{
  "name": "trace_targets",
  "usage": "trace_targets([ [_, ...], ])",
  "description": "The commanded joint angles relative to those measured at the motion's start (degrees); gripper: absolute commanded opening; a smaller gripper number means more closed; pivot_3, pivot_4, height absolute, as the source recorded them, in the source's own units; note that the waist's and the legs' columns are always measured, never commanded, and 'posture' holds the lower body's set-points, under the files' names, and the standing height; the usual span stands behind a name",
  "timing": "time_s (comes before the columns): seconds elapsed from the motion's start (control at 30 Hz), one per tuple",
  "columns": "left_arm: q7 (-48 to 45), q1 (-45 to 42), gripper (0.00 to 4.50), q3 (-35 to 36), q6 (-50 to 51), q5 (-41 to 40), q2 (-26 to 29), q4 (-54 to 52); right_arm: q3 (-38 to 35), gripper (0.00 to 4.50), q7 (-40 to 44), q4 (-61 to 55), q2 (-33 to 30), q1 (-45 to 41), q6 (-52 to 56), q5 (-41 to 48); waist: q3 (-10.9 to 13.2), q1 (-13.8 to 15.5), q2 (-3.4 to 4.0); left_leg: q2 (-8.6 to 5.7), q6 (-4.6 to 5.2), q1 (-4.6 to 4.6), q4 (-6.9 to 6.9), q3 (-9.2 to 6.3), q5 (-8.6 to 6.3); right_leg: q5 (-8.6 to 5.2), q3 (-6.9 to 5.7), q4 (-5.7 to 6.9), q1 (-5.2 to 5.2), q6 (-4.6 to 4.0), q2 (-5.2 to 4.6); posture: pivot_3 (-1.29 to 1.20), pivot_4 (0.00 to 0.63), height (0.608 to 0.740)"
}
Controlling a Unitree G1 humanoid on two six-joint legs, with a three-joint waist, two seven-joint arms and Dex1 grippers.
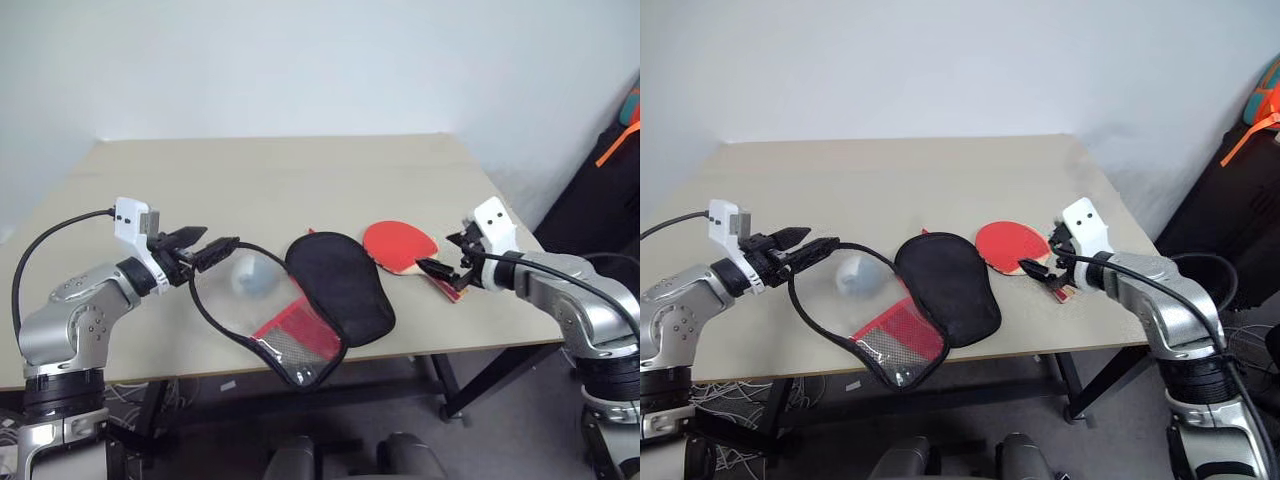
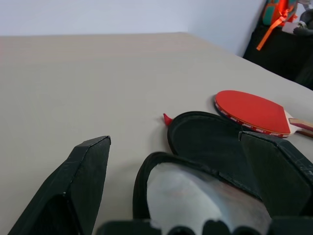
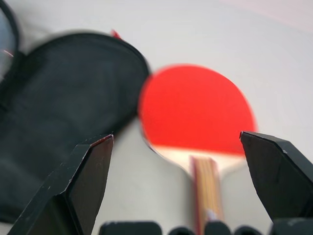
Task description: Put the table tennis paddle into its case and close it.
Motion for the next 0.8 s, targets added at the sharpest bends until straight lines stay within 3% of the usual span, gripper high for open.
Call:
trace_targets([
  [0.03,-3.03,-2.37,4.47,1.55,-2.76,0.78,4.49,-0.75,0.06,4.5,2.28,2.11,-1.59,-3.63,-3.04,-1.54,0.0,-0.28,0.0,0.01,0.0,0.01,0.0,0.0,0.0,0.0,0.0,0.01,-0.01,-0.01,0.01,0.0,0.0,0.739],
  [0.3,-9.22,-1.5,4.47,0.47,-8.37,3.08,9.02,0.5,1.77,4.5,6.97,6.21,-4.47,-6.3,-4.97,-3.78,0.02,0.11,0.04,0.03,0.0,0.0,-0.07,0.03,0.0,-0.01,0.05,-0.08,-0.02,-0.02,0.05,0.0,0.0,0.739],
  [0.8,-10.2,-1.58,4.47,-3.69,-7.78,1.82,3.7,-5.66,6.81,4.5,4.38,22.62,3.74,-9.67,-9.58,-10.64,0.02,-0.12,0.05,0.01,0.01,-0.02,-0.01,0.05,0.0,0.07,0.08,-0.03,-0.01,0.1,0.05,0.0,0.0,0.739],
])
